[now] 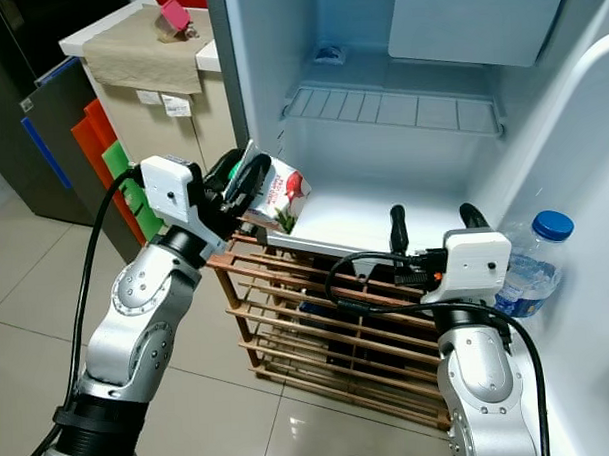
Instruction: Restocking fridge
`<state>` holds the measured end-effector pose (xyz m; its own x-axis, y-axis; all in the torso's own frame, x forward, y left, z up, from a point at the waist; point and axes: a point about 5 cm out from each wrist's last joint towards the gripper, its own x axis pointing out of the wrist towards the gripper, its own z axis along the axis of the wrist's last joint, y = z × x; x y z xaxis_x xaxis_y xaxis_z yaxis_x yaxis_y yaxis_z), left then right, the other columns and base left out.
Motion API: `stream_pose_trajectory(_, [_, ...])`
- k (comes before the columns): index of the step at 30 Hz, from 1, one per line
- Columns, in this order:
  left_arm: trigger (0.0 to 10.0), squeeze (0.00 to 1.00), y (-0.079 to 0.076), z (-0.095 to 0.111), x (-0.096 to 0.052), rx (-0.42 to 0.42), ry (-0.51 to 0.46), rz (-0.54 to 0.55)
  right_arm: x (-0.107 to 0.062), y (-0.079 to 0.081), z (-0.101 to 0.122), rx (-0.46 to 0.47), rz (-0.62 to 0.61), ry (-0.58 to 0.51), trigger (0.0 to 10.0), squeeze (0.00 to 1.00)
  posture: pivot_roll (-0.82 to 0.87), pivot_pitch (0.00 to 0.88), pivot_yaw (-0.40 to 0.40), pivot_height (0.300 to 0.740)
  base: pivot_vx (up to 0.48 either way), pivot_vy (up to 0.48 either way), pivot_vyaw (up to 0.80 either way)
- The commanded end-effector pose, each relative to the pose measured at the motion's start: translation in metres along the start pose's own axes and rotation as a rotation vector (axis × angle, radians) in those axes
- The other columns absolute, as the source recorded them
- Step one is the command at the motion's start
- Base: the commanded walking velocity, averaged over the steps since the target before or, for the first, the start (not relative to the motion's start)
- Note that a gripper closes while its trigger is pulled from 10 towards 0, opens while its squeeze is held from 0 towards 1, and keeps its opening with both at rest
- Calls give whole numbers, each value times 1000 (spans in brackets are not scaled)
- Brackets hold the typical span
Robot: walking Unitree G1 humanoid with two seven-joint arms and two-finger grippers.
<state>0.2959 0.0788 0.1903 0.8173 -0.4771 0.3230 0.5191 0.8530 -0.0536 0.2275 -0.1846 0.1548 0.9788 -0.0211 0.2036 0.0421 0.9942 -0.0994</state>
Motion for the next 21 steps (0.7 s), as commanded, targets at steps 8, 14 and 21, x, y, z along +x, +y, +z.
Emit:
stream_pose_trajectory(8, [10000, 0, -1, 7, 2, 18, -21, -10, -1, 0, 0, -1, -2, 0, 10000, 0, -203, 0, 42, 740, 0, 0, 0])
stream_pose_trajectory(14, [10000, 0, -1, 7, 2, 18, -21, -10, -1, 0, 0, -1, -2, 0, 10000, 0, -203, 0, 42, 740, 0, 0, 0])
stream_pose_trajectory(21, [10000, 0, 35, 3, -28, 94, 45, 275, 27, 26, 18, 58, 186, -81, 10000, 0, -157, 0, 8, 740, 0, 0, 0])
